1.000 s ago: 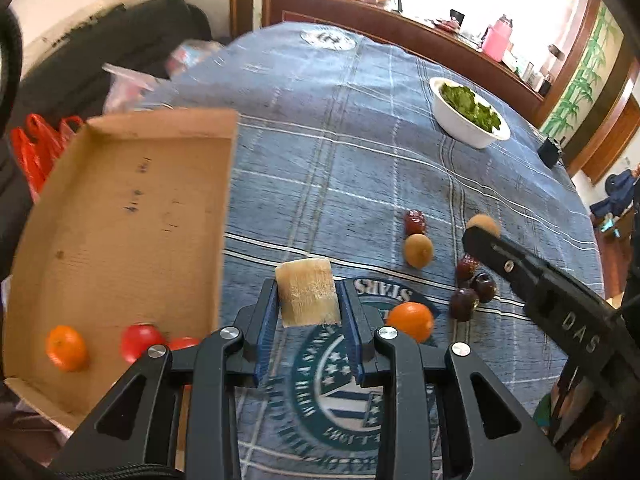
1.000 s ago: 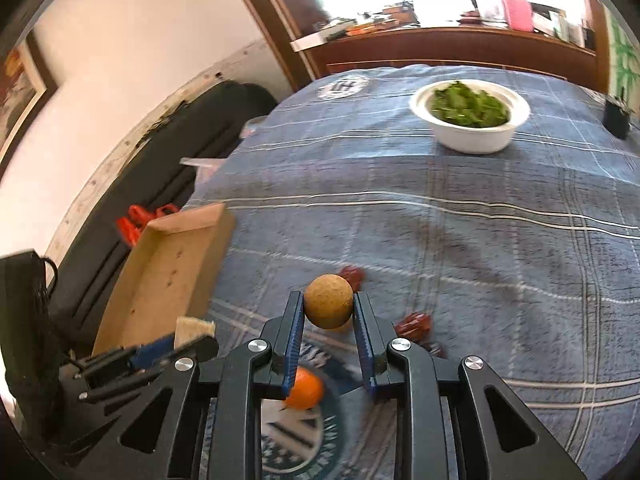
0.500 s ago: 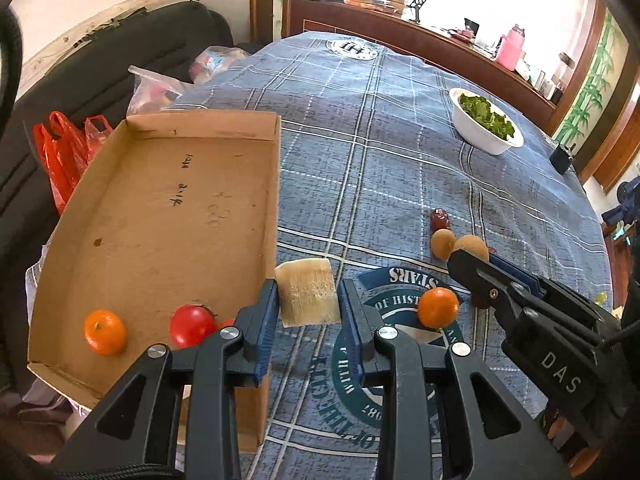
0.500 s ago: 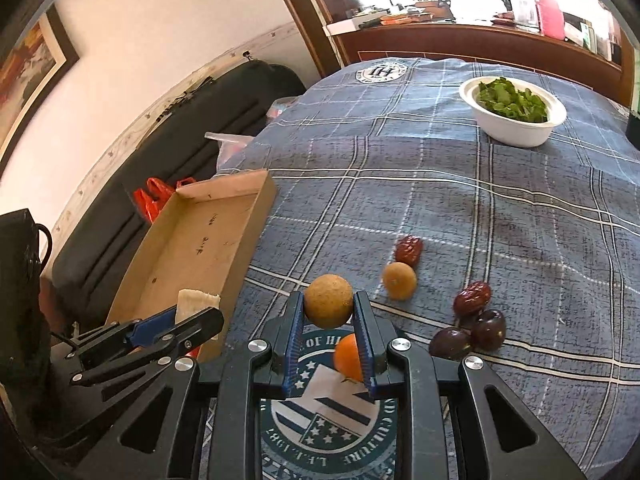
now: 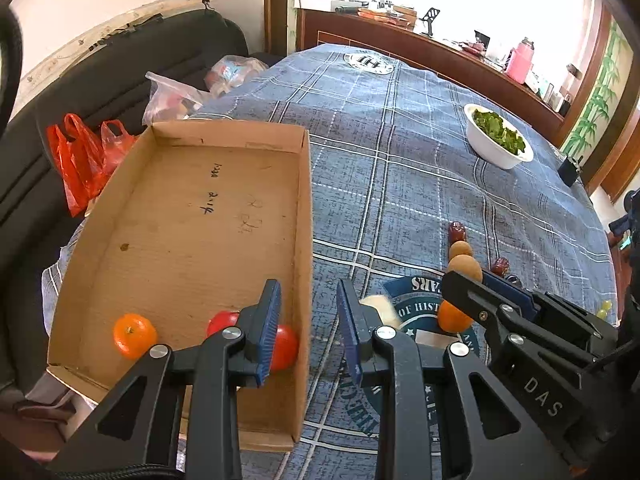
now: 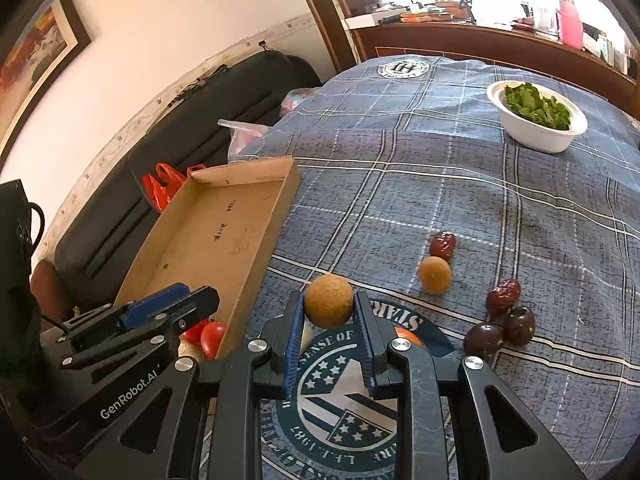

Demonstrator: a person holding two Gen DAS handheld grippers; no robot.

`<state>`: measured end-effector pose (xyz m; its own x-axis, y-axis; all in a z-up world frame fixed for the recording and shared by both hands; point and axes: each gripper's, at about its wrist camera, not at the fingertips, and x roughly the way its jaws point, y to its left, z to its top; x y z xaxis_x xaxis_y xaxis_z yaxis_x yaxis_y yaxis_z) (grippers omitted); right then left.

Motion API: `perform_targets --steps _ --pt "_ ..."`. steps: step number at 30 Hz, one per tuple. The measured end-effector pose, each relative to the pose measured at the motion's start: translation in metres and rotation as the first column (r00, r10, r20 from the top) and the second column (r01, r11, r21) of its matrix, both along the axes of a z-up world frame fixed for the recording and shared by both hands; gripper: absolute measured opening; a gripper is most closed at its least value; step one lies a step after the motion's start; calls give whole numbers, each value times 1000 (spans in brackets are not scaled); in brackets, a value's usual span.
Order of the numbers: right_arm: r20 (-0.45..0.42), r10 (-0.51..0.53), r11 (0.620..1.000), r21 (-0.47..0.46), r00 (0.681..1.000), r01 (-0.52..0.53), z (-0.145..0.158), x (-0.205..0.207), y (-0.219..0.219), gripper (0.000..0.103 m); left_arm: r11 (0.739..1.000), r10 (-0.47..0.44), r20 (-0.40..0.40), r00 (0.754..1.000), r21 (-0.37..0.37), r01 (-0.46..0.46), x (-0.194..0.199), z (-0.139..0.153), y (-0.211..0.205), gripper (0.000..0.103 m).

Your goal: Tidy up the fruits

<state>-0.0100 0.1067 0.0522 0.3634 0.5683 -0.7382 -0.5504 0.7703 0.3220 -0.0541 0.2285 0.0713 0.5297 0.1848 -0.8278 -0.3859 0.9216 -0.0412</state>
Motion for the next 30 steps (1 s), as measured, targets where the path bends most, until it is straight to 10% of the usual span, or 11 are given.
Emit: perform_targets --steps 10,14,20,24,30 --pt "14 -62 998 11 998 62 3 7 -20 25 995 -71 2 997 -72 71 5 -4 -3 23" --pt "-2 -139 990 21 990 139 2 16 -54 25 986 -157 -35 987 -52 155 22 -15 -31 47" --pt "-23 -193 981 30 981 194 0 23 -85 25 963 -261 -123 957 36 268 53 -39 -73 50" --pt "-27 -202 978 39 979 203 0 24 -92 25 958 -285 -93 954 9 287 57 -40 -76 29" --pt "-24 -197 979 47 980 198 2 22 -92 25 964 -263 -58 963 -52 261 47 -38 -56 28"
